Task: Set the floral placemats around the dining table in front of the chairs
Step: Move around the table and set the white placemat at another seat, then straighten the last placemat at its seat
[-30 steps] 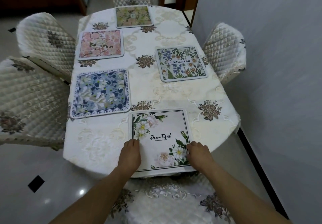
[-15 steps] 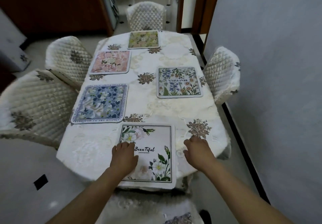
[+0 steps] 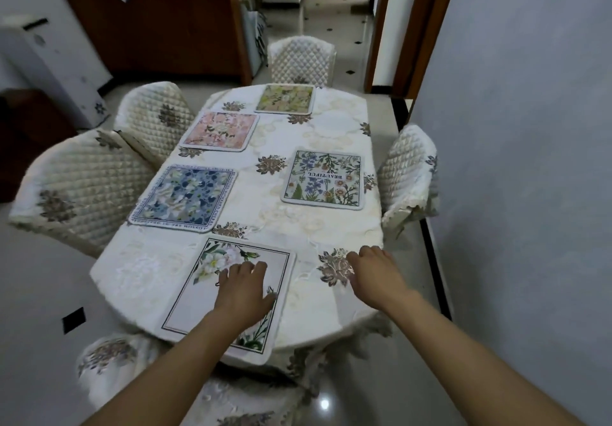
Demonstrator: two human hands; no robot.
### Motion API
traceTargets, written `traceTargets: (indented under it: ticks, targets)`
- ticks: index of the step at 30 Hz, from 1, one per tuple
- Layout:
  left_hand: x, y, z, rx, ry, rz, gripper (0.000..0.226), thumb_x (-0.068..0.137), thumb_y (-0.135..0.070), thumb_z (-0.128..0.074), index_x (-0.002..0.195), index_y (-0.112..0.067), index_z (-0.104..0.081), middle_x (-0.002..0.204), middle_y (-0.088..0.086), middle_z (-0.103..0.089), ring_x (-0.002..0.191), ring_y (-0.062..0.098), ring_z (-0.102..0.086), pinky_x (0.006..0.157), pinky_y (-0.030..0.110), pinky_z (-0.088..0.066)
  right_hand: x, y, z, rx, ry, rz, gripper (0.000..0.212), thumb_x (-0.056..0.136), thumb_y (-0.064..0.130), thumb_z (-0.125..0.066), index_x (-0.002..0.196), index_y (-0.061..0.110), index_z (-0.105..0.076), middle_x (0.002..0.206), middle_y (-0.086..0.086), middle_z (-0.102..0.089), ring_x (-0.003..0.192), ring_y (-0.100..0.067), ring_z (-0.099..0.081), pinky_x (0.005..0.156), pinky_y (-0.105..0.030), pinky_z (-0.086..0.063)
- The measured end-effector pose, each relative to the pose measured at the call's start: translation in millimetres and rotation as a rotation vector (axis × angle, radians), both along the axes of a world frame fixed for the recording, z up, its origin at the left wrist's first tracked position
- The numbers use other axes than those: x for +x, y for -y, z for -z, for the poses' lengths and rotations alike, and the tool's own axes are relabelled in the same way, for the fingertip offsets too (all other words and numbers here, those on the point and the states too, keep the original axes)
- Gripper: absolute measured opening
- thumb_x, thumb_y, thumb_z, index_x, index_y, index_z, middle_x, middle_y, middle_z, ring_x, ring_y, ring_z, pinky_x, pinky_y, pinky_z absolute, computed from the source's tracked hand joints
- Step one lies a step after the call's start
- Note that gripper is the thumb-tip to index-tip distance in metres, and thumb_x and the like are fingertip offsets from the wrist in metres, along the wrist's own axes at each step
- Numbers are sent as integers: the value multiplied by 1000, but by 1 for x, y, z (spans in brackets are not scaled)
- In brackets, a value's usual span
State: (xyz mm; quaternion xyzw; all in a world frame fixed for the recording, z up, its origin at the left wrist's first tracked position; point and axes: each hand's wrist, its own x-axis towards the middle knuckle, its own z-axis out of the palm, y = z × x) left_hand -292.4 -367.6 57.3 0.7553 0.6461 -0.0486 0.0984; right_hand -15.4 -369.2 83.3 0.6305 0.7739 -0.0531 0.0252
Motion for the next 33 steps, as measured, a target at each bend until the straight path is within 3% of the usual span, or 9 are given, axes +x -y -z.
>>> traceTargets:
  ticks: [5, 11, 16, 21, 30, 33]
  targets:
    - [31, -18, -3, 35, -31, 19, 60, 86, -55, -52, 135, -22, -42, 138, 7, -49, 130, 31, -40, 111, 50, -25, 34, -6, -6, -9, -3, 5, 24, 88, 26, -54, 110, 16, -54, 110, -12, -57, 108, -34, -51, 89, -40, -40]
    - [94, -42, -5, 106, -55, -28, 50, 86, -53, -52, 126, -23, -48, 125, 4, -57, 120, 30, -48, 106, 45, -30, 107, -48, -6, -20, 15, -37, 22, 87, 20, -52, 108, 14, -54, 113, -15, -57, 112, -33, -50, 96, -41, -35]
    - [158, -68, -8, 121, -79, -138, 50, 86, -58, -50, 122, -23, -50, 114, 4, -61, 109, 30, -56, 97, 43, -37, 191, -99, -23, -12, -26, -149, 27, 85, 30, -52, 109, 18, -58, 111, -10, -58, 110, -31, -51, 98, -42, -34]
    - [229, -76, -12, 113, -60, -227, 50, 85, -57, -53, 121, -23, -53, 110, 4, -63, 107, 30, -58, 96, 43, -39, 260, -148, -46, -31, -40, -258, 28, 86, 34, -52, 108, 18, -57, 108, -9, -58, 107, -32, -52, 95, -43, -38]
    - [262, -136, 5, 85, -64, -417, 51, 85, -58, -53, 123, -24, -53, 111, 3, -64, 106, 29, -59, 97, 44, -39, 273, -273, -50, 19, -57, -480, 25, 85, 33, -54, 105, 20, -59, 101, -8, -60, 101, -30, -55, 93, -41, -39]
    - [263, -179, 24, 117, -69, -473, 48, 80, -50, -66, 115, -17, -62, 105, 9, -68, 101, 35, -62, 96, 52, -41, 272, -324, -43, 21, -28, -555, 19, 83, 31, -54, 98, 21, -58, 97, -5, -58, 97, -29, -55, 91, -39, -40]
